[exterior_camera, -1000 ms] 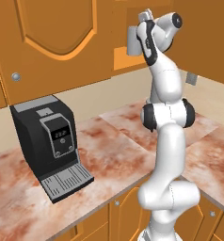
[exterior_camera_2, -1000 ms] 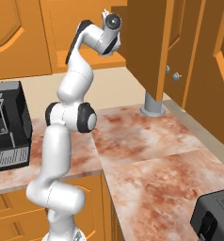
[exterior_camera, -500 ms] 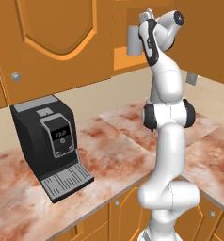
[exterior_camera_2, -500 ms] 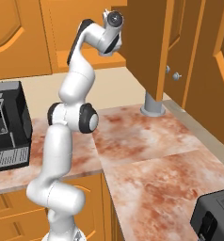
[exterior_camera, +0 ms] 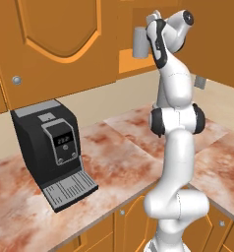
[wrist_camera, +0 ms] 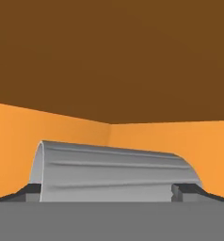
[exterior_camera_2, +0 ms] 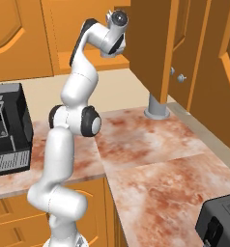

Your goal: There is a bowl on the dining counter. Grab a lemon wedge from the fridge and place it in the bowl. Then get the liquor bottle and glass cup from the cabinet and place them next to the bowl.

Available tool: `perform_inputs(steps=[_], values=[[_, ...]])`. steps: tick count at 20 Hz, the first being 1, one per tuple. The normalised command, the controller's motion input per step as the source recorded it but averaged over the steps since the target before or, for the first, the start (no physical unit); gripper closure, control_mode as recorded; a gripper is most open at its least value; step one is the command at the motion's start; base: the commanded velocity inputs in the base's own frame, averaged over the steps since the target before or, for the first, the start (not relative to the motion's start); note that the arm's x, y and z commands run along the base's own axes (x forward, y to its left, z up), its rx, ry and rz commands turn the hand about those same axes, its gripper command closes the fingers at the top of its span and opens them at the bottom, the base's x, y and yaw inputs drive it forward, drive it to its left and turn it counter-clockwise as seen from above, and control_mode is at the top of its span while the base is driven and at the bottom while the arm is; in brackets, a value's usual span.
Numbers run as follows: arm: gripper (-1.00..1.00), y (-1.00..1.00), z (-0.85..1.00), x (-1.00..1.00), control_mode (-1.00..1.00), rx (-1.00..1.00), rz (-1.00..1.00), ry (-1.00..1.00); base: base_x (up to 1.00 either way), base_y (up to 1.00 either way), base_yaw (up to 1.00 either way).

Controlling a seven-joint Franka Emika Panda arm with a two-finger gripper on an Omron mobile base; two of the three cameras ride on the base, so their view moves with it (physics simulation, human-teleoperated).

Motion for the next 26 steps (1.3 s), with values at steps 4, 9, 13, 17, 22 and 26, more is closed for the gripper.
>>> perform_inputs(steps=[4,9,13,17,22,26], values=[[-1.0,0.01,-0.16,-0.21,-1.0,0.0,0.0,0.0,0.0,0.0,0.0],[-1.0,0.06,-0.33,-0.47,-1.0,0.0,0.0,0.0,0.0,0.0,0.0],[-1.0,0.16,-0.44,-0.27,-1.0,0.0,0.0,0.02,0.0,0.0,0.0],[1.0,0.3,-0.5,-0.03,-1.0,0.0,0.0,0.05,0.0,0.0,0.0],[1.0,0.21,-0.37,0.0,-1.0,0.0,0.0,0.03,0.0,0.0,0.0],[1.0,0.03,-0.16,0.0,-1.0,0.0,0.0,0.0,0.0,0.0,0.0]])
